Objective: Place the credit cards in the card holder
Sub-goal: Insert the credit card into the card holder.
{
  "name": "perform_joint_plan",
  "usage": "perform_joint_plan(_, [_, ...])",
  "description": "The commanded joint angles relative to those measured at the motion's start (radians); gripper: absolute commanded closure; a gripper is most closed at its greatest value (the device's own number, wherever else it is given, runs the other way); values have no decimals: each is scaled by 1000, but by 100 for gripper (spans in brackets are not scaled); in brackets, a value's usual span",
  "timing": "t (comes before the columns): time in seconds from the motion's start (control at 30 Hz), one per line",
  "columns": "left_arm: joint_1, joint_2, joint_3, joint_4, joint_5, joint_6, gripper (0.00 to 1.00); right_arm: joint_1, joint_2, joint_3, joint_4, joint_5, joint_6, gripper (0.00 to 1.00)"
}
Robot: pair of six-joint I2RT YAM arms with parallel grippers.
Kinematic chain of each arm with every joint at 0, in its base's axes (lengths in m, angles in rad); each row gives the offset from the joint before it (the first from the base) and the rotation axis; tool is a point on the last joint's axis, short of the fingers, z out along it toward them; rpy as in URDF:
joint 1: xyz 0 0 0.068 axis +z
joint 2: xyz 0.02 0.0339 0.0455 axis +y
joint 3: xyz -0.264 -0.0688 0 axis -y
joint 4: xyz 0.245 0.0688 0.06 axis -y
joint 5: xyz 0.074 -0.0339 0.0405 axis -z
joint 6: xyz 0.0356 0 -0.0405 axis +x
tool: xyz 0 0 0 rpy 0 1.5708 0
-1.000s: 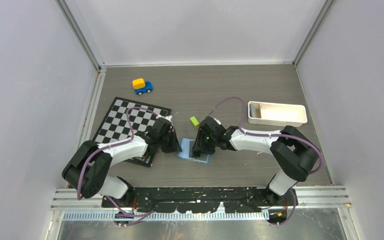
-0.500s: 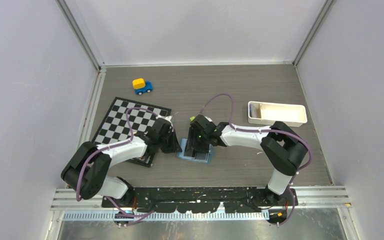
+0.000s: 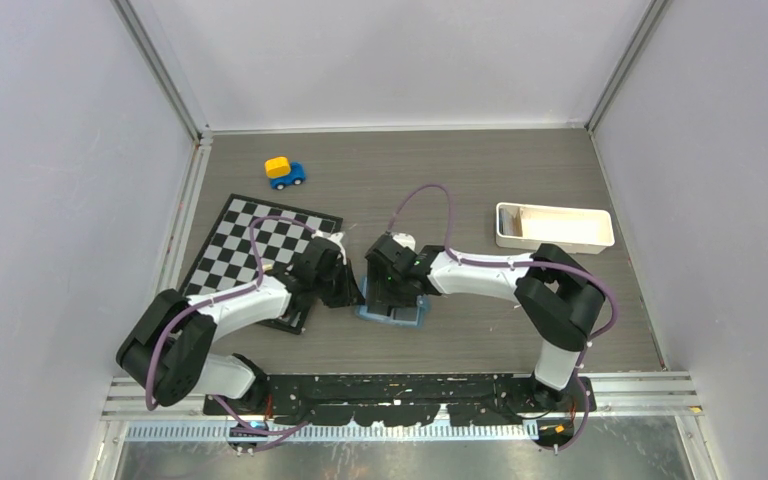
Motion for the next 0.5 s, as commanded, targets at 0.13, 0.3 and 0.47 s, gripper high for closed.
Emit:
perform_joint_plan(0.13, [2,-37,-19,11,22,22,100,0,-40,-24,-93,122,-4,31])
perform_joint_plan(0.3, [2,-51,-28,22,32,22,100,1,-44,-48,-25,72,-3,35])
perform_joint_plan(0.47, [2,-62,-31,21,32,25,100,0,-53,-72,44,28,-4,42])
